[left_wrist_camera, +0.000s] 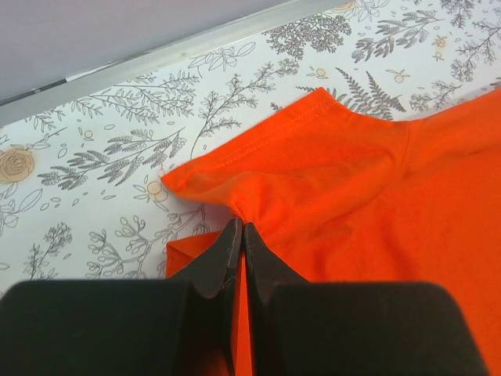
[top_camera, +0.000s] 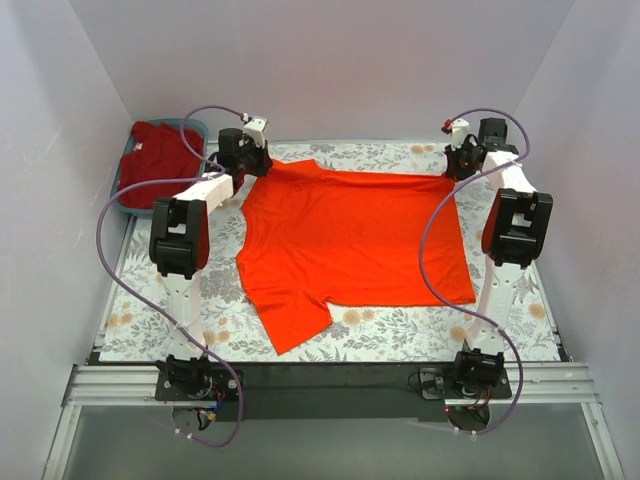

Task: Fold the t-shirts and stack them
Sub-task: Fold the tshirt

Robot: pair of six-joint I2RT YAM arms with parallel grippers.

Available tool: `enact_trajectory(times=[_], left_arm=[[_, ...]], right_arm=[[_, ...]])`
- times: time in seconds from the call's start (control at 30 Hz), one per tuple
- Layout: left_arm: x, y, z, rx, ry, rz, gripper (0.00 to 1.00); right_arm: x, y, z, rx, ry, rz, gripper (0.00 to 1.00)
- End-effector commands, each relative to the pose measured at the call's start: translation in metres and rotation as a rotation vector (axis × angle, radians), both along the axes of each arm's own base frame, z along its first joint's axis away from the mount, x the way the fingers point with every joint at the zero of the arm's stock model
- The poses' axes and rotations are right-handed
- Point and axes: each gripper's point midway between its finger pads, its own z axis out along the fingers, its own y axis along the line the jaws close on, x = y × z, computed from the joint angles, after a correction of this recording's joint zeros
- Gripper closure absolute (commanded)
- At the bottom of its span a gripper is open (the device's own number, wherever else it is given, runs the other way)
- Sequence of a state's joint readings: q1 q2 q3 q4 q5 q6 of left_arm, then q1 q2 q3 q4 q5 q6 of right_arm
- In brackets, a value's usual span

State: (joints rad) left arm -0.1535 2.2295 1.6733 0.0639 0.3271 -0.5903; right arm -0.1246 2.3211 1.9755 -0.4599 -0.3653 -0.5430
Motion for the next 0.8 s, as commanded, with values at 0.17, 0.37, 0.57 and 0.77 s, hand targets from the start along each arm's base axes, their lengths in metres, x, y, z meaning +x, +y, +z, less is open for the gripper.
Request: enact_trajectory(times=[0.17,0.37,0.57,0.77], left_arm=[[-0.024,0.008,0.065,-0.012,-0.119,-0.042,1.00],[-0.047,0.012,0.066,0.013,-0.099,-0.060,1.00],[-0.073,0.015,0.061,0.024,-0.055,-0.069,1.00],[-0.093,0.021,0.046,-0.007,0.036,-0.001,1.00]], right_arm=[[-0.015,-0.002,0.045,0.019,-0.088,0.057,0.99],[-0.029,-0.002,0.043,0.009,-0.076,0.078,0.99],[-0.038,-0.002,0.042,-0.005,-0.061,0.099,0.99],[-0.043,-0.005,0.039,-0.014,-0.051,0.111,0.99]])
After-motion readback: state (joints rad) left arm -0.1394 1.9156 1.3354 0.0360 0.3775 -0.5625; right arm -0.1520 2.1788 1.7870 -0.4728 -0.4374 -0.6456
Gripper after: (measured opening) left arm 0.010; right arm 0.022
